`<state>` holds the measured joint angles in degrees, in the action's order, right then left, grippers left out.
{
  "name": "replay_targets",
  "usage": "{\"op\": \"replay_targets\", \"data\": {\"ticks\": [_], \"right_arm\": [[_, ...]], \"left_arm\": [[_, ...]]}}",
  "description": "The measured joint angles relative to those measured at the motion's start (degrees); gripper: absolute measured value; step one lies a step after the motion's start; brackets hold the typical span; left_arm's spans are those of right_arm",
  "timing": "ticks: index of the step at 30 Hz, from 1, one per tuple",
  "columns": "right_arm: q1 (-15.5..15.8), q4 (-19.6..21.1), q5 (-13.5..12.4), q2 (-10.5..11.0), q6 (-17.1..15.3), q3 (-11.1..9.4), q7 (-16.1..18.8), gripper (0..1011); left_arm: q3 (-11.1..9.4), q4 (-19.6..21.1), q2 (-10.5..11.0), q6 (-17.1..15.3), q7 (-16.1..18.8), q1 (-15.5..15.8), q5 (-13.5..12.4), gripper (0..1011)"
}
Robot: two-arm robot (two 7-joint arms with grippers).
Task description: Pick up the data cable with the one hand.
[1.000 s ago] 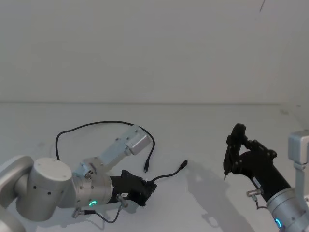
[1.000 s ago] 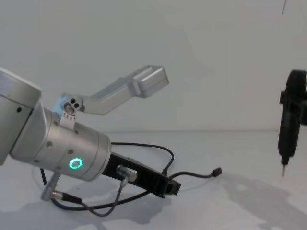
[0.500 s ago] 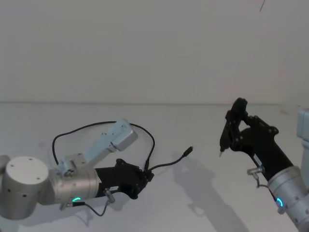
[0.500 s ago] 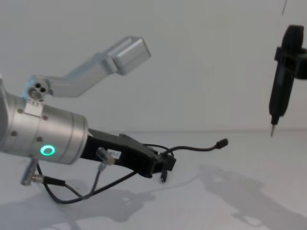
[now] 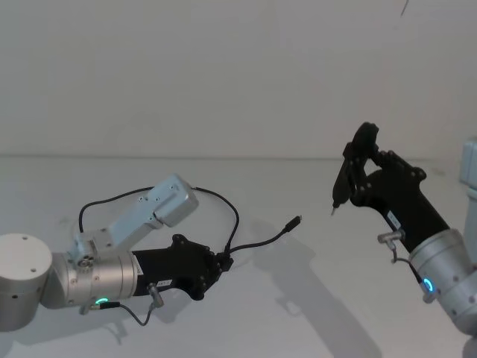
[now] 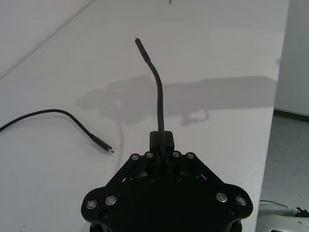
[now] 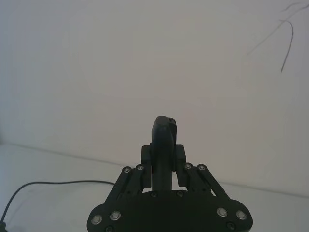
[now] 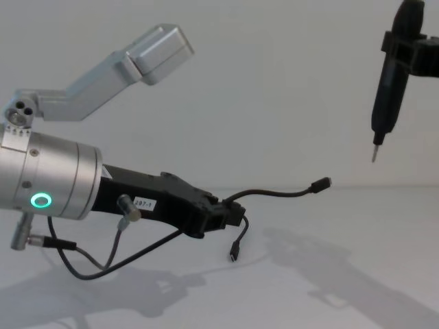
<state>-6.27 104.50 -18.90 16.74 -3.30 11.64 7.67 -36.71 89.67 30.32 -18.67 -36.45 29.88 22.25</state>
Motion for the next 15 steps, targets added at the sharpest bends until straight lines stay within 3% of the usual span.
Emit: {"op": "replay_targets", "data": {"ticks": [15], "right_arm": [[-4.13,-3.99,0.22,-0.98,0.81,0.15,2.31,279]], "left_arm": [[0.29,0.37,0.86,1.61,-1.13,-0.06,0.33,36]]}}
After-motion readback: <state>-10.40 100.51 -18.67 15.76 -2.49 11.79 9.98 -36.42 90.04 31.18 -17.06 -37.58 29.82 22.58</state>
